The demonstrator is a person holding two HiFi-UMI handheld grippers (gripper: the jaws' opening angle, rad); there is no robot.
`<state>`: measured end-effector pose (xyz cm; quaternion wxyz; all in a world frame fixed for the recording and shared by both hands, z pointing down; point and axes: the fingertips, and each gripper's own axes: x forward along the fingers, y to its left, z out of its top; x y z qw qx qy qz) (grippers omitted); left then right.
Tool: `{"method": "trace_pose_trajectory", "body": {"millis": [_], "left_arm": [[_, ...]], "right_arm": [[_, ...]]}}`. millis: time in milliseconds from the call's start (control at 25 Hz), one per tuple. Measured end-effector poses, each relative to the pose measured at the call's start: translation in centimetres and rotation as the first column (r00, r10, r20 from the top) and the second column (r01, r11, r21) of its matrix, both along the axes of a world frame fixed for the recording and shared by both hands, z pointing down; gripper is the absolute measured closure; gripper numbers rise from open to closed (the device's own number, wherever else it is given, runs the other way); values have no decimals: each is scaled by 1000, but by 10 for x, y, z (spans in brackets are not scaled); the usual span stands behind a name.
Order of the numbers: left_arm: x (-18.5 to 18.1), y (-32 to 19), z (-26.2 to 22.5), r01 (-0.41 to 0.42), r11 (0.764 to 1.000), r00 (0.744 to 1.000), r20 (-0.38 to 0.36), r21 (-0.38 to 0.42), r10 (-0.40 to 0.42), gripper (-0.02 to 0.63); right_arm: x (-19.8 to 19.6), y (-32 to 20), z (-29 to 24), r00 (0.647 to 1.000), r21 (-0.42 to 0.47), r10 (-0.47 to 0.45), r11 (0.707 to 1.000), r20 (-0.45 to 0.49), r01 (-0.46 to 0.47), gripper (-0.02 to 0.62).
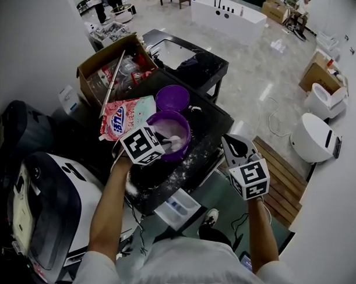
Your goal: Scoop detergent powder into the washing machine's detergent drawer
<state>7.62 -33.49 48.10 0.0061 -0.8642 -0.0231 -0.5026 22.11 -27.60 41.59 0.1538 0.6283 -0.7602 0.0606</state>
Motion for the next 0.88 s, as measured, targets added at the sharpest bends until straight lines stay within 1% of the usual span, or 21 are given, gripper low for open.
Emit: {"method": "trace_pose_trajectory", "body": {"millis": [160, 320, 440, 520, 600, 680, 760, 880], "left_arm": [[-9, 0, -6, 35, 999, 999, -38, -18, -35, 591], [-16, -1, -15, 81, 995, 991, -104, -54, -86, 591], [-21, -5, -24, 131, 988, 974, -176, -80, -143, 591], [-22, -8, -30, 168, 981, 954, -234, -100, -187, 591], [-23, -10, -34, 210, 969, 926, -291, -130, -240, 591], [-26, -13, -38, 259, 951, 887, -348, -167, -303, 591], [-29, -17, -42, 305, 929, 838, -405, -207, -366, 591], [-37, -24, -50, 358, 894, 755, -479, -271, -448, 591]], "right_arm": [[-8, -4, -2, 1000, 0, -17, 1000, -4, 17, 592], [-19, -8, -4, 999, 3, -37, 999, -7, 37, 592], [-27, -12, -8, 999, 9, -49, 999, -9, 49, 591], [-30, -14, -11, 998, 13, -54, 998, -15, 54, 591], [-34, -16, -13, 998, 15, -59, 998, -24, 60, 591], [-36, -16, -16, 998, 17, -63, 998, -31, 64, 591], [-37, -16, -18, 997, 21, -62, 998, -37, 62, 591], [-42, -16, -23, 997, 28, -61, 998, -42, 62, 591]]}}
